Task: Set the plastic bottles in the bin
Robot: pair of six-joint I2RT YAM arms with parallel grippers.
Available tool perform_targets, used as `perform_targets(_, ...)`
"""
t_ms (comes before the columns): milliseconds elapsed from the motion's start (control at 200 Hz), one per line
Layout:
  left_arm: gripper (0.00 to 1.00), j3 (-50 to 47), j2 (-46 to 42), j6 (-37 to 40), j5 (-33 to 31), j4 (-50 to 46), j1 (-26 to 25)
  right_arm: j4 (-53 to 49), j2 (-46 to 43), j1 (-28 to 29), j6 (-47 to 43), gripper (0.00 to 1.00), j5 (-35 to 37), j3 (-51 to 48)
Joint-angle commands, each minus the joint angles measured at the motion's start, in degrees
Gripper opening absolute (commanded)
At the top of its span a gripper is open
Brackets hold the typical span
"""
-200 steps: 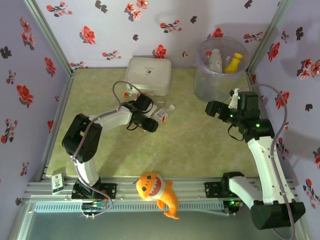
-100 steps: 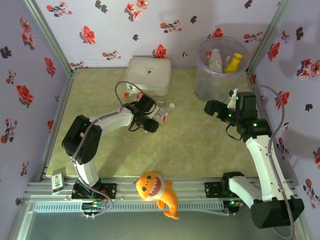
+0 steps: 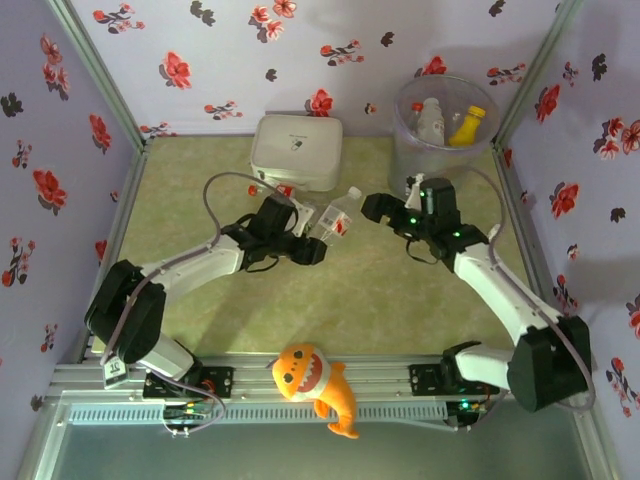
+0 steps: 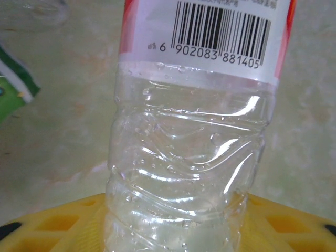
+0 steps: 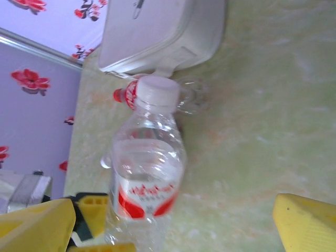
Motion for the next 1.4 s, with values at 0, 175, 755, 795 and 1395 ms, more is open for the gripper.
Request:
perform_targets(0, 0.57, -2.1, -1.2, -5.0, 4.9, 8.3, -0.6, 10.4, 4.5, 1.7, 2.8, 0.96, -2.2, -0.7)
perform_targets(175, 0.57, -2.8, -0.6, -6.9, 5.1, 10.7, -1.6, 11.5, 9.6, 1.8, 2.2, 0.94, -2.6, -0.4)
perform_targets(755, 0.57, -0.6, 3.2, -6.9, 5.1, 11.1, -2.4, 15.9, 17.4, 3.9, 4.2, 0.63, -4.5, -0.2)
perform_targets(795, 0.57, -0.5, 3.4, -6.9, 5.1, 11.0, -2.4, 15.9, 17.4, 3.9, 4.2, 0.59, -4.5, -0.3)
perform_targets(1395, 1.0, -5.8, -4.0, -6.6, 4.1, 10.3, -1.4, -1.1, 10.5, 4.0, -7.7, 0.47, 2.1, 10.0)
